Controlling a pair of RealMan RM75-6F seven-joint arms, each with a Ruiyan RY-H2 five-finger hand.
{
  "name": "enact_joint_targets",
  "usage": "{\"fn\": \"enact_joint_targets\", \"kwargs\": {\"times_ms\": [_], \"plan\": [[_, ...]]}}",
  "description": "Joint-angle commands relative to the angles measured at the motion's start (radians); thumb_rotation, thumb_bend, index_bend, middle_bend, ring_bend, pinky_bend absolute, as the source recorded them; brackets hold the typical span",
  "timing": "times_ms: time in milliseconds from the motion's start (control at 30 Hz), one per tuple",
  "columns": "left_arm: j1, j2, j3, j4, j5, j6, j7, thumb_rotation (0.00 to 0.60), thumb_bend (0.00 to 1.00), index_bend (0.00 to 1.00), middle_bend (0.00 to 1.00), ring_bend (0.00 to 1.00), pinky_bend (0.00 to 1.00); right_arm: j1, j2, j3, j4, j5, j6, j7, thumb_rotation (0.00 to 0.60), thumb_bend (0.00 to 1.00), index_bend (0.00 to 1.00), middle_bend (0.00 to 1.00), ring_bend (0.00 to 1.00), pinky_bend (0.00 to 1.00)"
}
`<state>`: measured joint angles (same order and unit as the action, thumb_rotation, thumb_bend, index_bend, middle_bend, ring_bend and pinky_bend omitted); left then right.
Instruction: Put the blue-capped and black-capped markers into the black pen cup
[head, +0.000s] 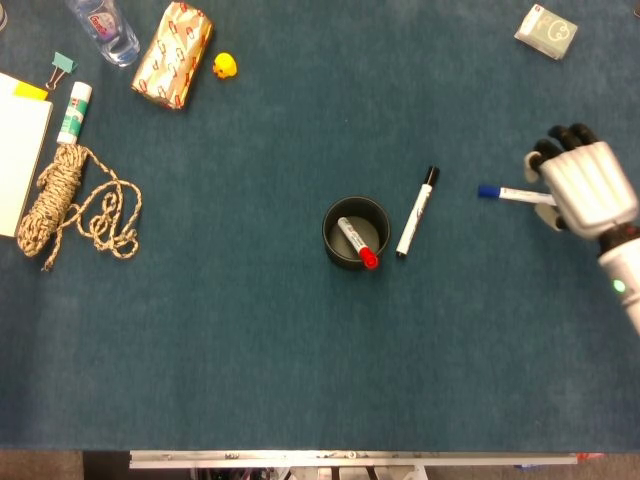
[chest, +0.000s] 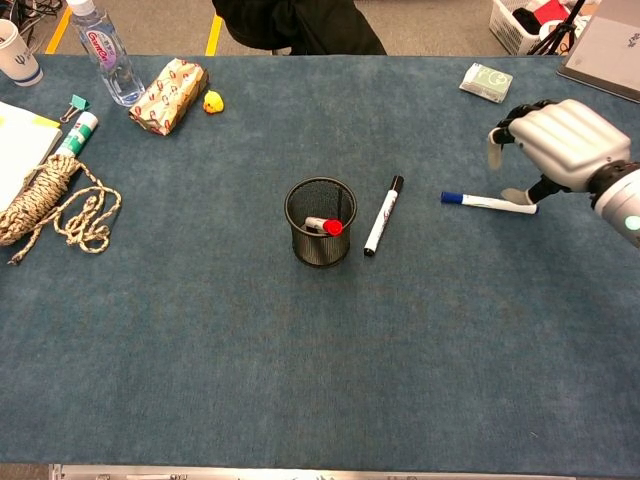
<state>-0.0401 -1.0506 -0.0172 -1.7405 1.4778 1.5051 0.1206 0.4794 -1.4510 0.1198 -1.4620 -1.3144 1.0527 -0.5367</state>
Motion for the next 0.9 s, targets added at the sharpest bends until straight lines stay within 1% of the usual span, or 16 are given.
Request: {"fn": "enact_joint_targets", "kwargs": {"times_ms": [33,233,300,567,900], "plan": [[0.003,0.003,0.001,0.002,-0.003,0.000,-0.004,0.600,0.42,0.36,0.33,0.32,0.25,0.032,-0.054,0.007,0.057,0.038,-0.029,-0.050,0.600,0.20,0.50,0.40,0.21,0.23],[0.004,0.009,0.003,0.005,-0.004,-0.005,-0.014,0.600,0.42,0.36,0.33,0.32,0.24,0.060,-0.104,0.007,0.110,0.071,-0.049,-0.107,0.600,0.20,0.50,0.37,0.18,0.21],[0.004,0.009,0.004,0.009,-0.004,-0.005,-0.019,0.600,0.42,0.36,0.33,0.32,0.24,0.075,-0.129,-0.002,0.134,0.074,-0.050,-0.162,0.600,0.20,0.50,0.37,0.18,0.21],[0.004,0.011,0.005,0.016,-0.002,-0.009,-0.032,0.600,0.42,0.36,0.33,0.32,0.24,0.104,-0.171,-0.013,0.140,0.127,-0.060,-0.291,0.600,0.20,0.51,0.37,0.17,0.20],[0.009,0.014,0.004,0.024,-0.005,-0.008,-0.045,0.600,0.42,0.36,0.33,0.32,0.24,0.138,-0.210,-0.023,0.171,0.167,-0.076,-0.350,0.600,0.20,0.51,0.37,0.17,0.20]]}}
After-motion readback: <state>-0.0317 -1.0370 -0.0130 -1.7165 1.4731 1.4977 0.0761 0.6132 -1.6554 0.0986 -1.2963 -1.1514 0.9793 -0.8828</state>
